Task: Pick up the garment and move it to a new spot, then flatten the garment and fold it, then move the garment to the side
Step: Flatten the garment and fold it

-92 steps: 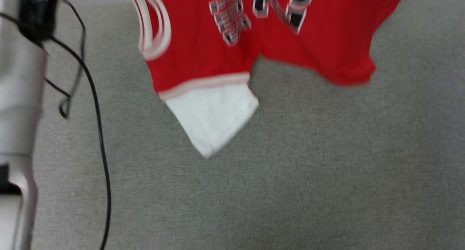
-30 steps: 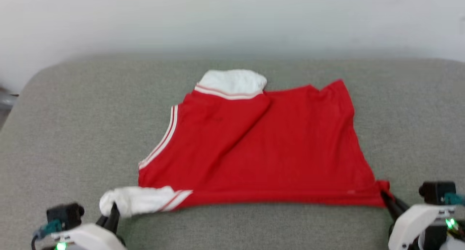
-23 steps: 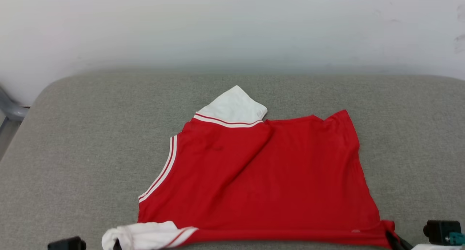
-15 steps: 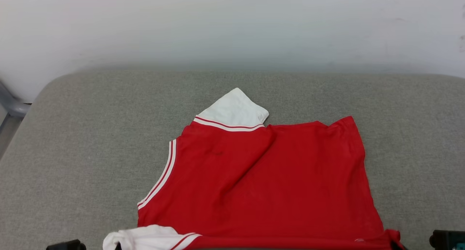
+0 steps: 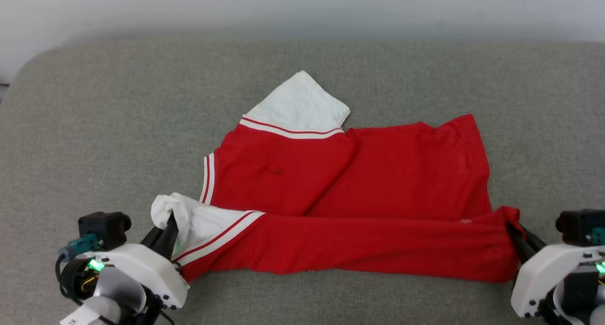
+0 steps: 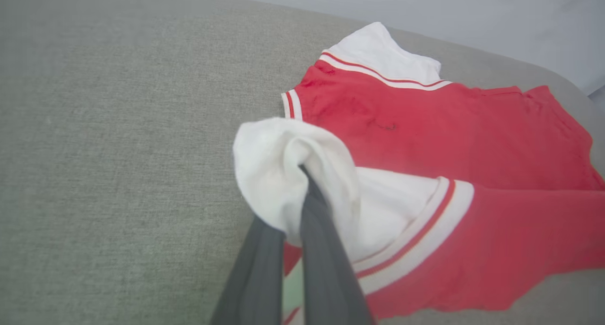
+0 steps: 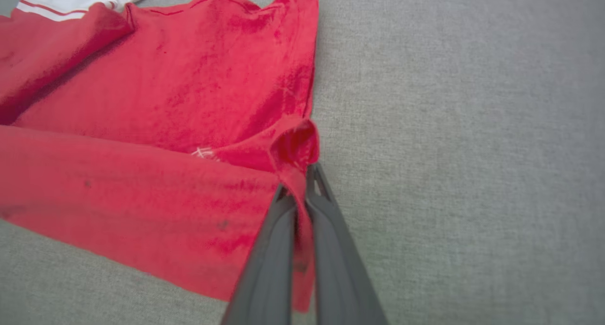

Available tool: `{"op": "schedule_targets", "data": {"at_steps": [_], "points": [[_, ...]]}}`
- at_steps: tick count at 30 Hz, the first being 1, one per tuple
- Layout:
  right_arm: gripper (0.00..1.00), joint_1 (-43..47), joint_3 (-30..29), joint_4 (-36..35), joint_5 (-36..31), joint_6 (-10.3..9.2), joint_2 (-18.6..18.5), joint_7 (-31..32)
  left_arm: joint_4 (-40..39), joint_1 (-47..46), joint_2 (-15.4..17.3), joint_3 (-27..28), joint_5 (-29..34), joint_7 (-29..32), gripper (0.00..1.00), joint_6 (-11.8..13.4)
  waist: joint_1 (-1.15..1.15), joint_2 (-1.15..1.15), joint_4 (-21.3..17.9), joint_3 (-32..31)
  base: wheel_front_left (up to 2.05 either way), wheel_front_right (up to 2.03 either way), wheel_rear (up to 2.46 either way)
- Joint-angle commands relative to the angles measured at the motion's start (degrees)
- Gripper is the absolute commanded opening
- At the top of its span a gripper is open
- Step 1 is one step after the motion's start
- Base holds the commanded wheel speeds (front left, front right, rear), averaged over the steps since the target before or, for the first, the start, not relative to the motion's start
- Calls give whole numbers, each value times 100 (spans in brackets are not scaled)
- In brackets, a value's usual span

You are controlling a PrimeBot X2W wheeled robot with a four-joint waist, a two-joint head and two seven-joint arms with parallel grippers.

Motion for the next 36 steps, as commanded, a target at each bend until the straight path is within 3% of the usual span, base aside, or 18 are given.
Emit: {"op": "schedule_targets", "data": {"at_steps": [1,12,13,14,15,16,17,22,29,33,36], "points": [[0,-119,22,59,-5,-11,-41,-52,91,-92,-53,-25,21,2,0,-34,-1,0,-26,186,0,0,0],[0,-582,414,1140,108,-10,17,-423,1341,-673,-493,-260,-27,-253,0,-458,-1,0,-2,455,0,0,0],[13,-593,450,1231,107,-10,26,-473,1459,-702,-543,-251,-23,-302,3,-447,-1,0,1,437,0,0,0],[40,-616,473,1313,109,-10,27,-532,1555,-700,-606,-266,-67,-311,22,-477,-1,0,6,408,0,0,0],[60,-639,498,1371,110,-10,21,-606,1653,-713,-638,-268,-90,-336,48,-492,-1,0,11,369,0,0,0],[100,-651,499,1415,110,-10,22,-693,1713,-753,-651,-264,-84,-360,93,-487,-1,0,22,338,0,0,0],[100,-668,486,1435,97,-10,21,-814,1789,-798,-674,-260,-87,-374,100,-480,-1,0,40,296,0,0,0],[100,-714,294,1368,-52,-10,91,-1492,1994,-935,-686,-167,-69,-501,100,-367,-1,0,81,38,0,0,0],[100,-460,59,986,-311,-10,343,-2109,1968,-822,-395,-6,-101,-357,100,-123,-1,0,41,-415,0,0,0],[100,-203,-80,671,-424,-10,522,-2125,1683,-712,-118,87,-243,55,100,-37,-1,0,2,-637,0,0,0],[100,-17,-160,457,-482,-10,614,-2055,1302,-609,132,3,-442,772,100,-98,-1,0,-22,-712,0,0,0]]}}
